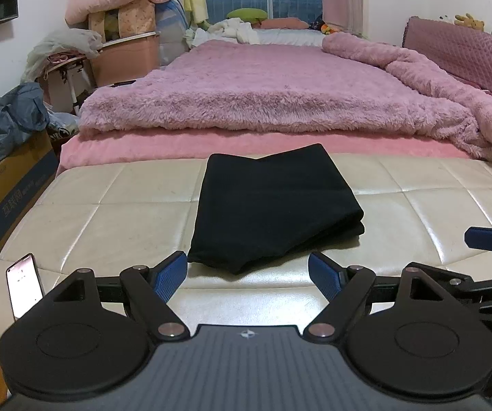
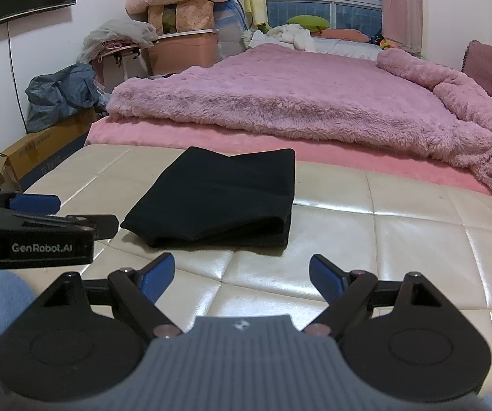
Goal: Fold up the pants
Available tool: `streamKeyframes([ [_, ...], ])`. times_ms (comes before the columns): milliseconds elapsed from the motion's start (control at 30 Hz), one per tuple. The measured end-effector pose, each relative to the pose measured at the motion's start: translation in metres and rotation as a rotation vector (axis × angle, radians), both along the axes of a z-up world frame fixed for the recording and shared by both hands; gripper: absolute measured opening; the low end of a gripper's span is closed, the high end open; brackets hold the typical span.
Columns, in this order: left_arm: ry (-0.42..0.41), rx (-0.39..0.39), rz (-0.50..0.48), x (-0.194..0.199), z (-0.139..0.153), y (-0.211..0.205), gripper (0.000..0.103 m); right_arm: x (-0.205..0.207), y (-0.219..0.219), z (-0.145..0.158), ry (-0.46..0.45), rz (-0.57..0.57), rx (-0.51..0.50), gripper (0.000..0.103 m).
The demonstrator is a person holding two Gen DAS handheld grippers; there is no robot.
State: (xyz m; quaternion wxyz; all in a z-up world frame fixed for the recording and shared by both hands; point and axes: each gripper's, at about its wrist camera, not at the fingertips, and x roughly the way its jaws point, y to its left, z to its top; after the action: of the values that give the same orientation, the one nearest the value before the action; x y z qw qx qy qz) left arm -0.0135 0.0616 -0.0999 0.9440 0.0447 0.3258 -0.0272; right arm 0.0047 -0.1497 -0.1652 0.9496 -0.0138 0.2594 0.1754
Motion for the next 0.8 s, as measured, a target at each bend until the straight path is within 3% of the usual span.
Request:
streamKeyframes([
  [800, 0.000, -0.003, -0.001, -0.0010, 0.0018, -0.0021, 0.094, -0.0011, -0.0032, -0.0012, 0.009, 0.005, 0.003, 0.082],
])
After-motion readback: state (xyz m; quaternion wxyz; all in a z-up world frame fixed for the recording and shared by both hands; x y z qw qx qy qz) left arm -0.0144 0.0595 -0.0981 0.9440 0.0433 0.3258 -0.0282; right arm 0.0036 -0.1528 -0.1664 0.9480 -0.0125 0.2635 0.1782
